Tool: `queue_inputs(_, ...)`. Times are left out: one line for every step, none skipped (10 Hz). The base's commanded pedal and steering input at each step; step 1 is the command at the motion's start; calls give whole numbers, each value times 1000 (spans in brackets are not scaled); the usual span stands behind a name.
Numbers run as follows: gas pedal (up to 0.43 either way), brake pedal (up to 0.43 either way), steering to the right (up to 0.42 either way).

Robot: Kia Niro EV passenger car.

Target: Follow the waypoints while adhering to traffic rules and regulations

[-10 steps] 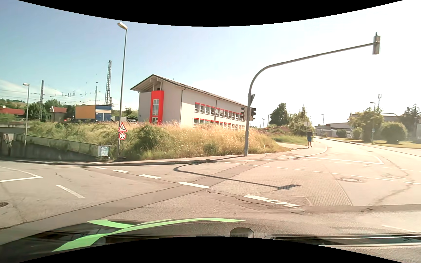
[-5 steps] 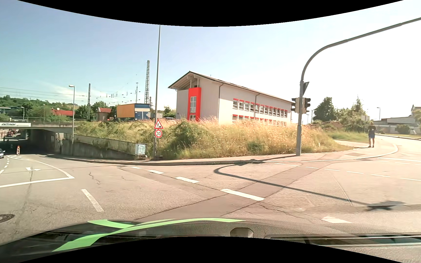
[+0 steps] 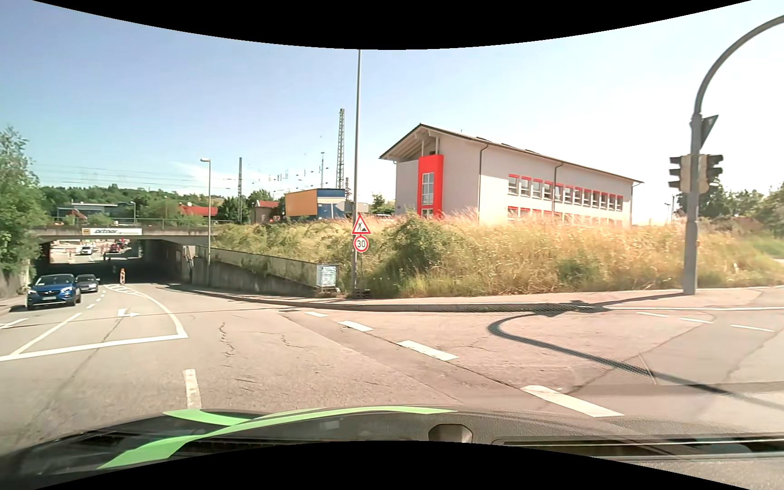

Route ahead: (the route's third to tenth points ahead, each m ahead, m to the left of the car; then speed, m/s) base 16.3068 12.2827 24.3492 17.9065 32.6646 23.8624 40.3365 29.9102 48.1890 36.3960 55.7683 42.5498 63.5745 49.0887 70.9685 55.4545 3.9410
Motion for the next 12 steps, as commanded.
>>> queue_inputs(79,0,-379)
queue_inputs(79,0,-370)
queue_inputs(87,0,-361)
queue_inputs(98,0,-342)
queue_inputs(98,0,-321)
queue_inputs(98,0,-296)
queue_inputs(98,0,-282)
queue_inputs(98,0,-278)
queue_inputs(98,0,-277)
queue_inputs(59,0,-277)
queue_inputs(47,0,-276)
queue_inputs(47,0,-257)
